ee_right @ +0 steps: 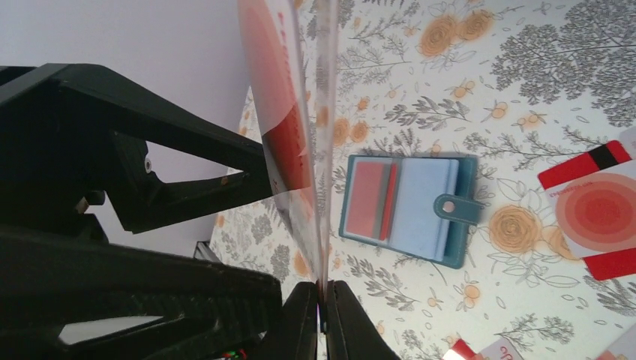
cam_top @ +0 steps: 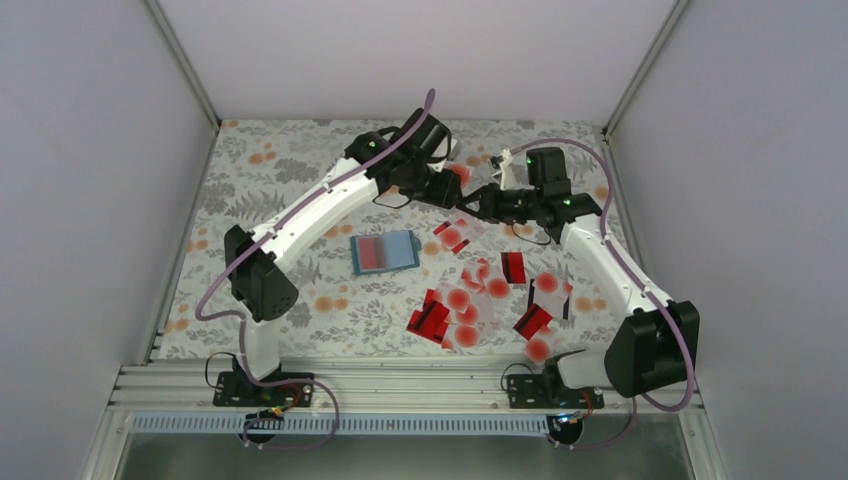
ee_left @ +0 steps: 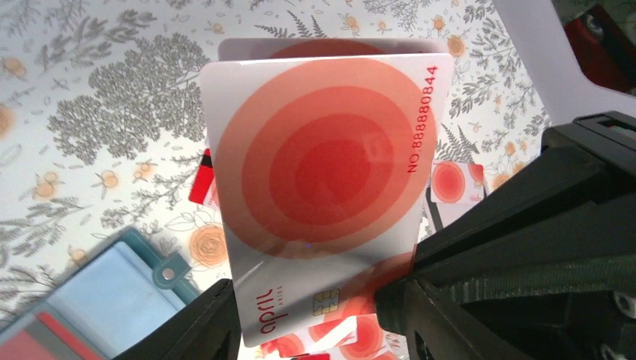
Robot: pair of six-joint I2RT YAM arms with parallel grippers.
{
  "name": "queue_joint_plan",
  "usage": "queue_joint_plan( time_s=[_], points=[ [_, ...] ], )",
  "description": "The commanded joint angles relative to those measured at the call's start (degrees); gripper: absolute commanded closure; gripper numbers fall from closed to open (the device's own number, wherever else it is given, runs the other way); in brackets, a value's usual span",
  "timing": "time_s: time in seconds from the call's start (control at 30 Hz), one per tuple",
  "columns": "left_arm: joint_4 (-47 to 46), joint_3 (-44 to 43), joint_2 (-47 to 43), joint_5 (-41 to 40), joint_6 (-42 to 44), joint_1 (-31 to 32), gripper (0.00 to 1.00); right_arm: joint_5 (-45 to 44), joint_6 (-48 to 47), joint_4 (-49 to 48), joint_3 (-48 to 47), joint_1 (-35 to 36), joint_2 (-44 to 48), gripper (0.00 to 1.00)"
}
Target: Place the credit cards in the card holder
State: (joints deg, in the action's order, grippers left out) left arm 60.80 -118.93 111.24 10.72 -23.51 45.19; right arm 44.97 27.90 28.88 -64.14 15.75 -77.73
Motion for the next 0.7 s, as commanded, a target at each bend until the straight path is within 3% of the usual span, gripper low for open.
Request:
queue_joint_plan(
  time_s=[0.0, 0.3, 0.5, 0.67],
  points=[
    [-5.89, 2.62, -3.29, 5.13, -1.28, 0.99, 0.49, -0.45, -0.63, -1.91, -1.1, 1.25, 0.25, 0.96],
    [-15.83, 12.77, -9.4, 11.69, -5.14, -2.11, 0.71, 1.12, -1.15, -2.44, -0.98, 1.25, 1.32, 0.96],
    [-25.08, 20.99, -14.58, 17.4, -8.4, -4.86, 0.75, 1.41, -1.97, -1.84, -0.72, 1.27, 1.45, 0.96],
    [-26.69, 21.6, -15.32, 19.48, -7.95, -5.11, 0.76, 1.69, -2.0, -1.64, -0.89, 1.22, 1.02, 0.96]
  ],
)
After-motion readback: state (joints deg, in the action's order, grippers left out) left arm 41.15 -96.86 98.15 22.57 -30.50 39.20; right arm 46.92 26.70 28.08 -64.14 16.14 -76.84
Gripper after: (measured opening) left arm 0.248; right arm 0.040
